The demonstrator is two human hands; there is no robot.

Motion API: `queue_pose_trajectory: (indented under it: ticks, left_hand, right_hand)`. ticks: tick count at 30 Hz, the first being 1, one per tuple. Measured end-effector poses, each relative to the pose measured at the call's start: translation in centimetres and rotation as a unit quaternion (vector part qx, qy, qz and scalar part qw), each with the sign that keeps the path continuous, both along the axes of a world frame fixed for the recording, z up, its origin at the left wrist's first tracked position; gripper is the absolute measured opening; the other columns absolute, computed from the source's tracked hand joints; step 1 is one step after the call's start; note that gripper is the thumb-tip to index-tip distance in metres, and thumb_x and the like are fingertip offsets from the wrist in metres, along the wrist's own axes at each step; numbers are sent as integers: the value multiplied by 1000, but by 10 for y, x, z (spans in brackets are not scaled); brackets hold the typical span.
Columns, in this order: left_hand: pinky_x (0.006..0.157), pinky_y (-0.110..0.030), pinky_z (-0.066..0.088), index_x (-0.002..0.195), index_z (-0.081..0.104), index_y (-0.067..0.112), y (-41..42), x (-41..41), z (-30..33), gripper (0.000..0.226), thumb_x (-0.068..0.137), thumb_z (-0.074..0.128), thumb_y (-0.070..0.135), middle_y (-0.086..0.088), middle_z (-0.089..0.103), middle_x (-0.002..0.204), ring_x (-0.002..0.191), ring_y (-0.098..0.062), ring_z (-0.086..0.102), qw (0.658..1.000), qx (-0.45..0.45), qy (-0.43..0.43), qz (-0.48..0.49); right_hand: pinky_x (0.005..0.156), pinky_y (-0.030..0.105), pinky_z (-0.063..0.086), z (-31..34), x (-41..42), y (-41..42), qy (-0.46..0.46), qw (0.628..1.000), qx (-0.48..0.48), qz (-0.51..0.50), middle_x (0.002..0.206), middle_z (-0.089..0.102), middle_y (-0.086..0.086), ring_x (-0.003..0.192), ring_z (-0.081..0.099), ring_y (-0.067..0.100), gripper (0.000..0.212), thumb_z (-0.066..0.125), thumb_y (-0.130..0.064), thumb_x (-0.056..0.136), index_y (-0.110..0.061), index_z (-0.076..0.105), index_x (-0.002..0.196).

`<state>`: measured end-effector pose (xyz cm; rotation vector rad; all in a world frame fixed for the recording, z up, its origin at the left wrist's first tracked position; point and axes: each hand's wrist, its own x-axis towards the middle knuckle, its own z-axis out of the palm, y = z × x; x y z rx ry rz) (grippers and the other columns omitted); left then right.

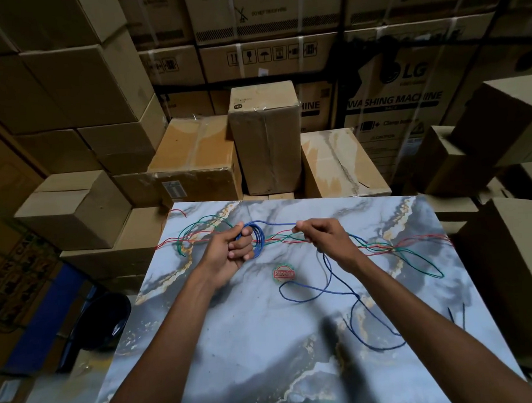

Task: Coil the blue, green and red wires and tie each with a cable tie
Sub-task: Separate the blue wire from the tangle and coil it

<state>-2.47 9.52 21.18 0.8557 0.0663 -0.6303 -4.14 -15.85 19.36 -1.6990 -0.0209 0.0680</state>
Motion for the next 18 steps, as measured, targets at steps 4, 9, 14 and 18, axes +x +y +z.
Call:
queue_pose_trajectory:
  ticks: [4, 9, 14, 18]
  left_hand:
    - [49, -23, 33, 81, 49, 12, -6, -1, -3, 24, 100, 41, 25, 9, 25, 49, 37, -6, 23, 998, -48, 21, 23]
    - [47, -23, 33, 80, 51, 12, -2, 0, -5, 34, 106, 31, 22, 8, 26, 49, 39, -8, 19, 983, -143, 59, 100]
    - [46, -22, 33, 84, 50, 13, 5, 8, -20, 33, 107, 30, 25, 7, 27, 47, 37, -8, 23, 973, -125, 81, 176]
    - [47, -21, 36, 86, 51, 12, 4, 9, -22, 34, 107, 29, 27, 7, 29, 47, 37, -8, 25, 970, -89, 80, 211]
  right_hand:
    - [48, 20, 27, -23, -10, 1, 95, 993, 55, 40, 67, 47, 0, 53, 33, 11, 27, 64, -28, 101, -5, 78, 105]
    - [47, 19, 29, -45, -32, 0, 137, 986, 93, 26, 76, 59, 5, 51, 37, 11, 23, 67, -18, 99, -14, 74, 120]
    - [52, 20, 41, -46, -47, 3, 27, 995, -92, 22, 70, 70, -2, 50, 46, 5, 24, 71, -18, 96, -30, 78, 116]
    - [65, 5, 37, -39, -50, 6, -94, 938, -325, 79, 87, 76, -9, 62, 56, -14, 30, 68, -29, 96, -27, 73, 126]
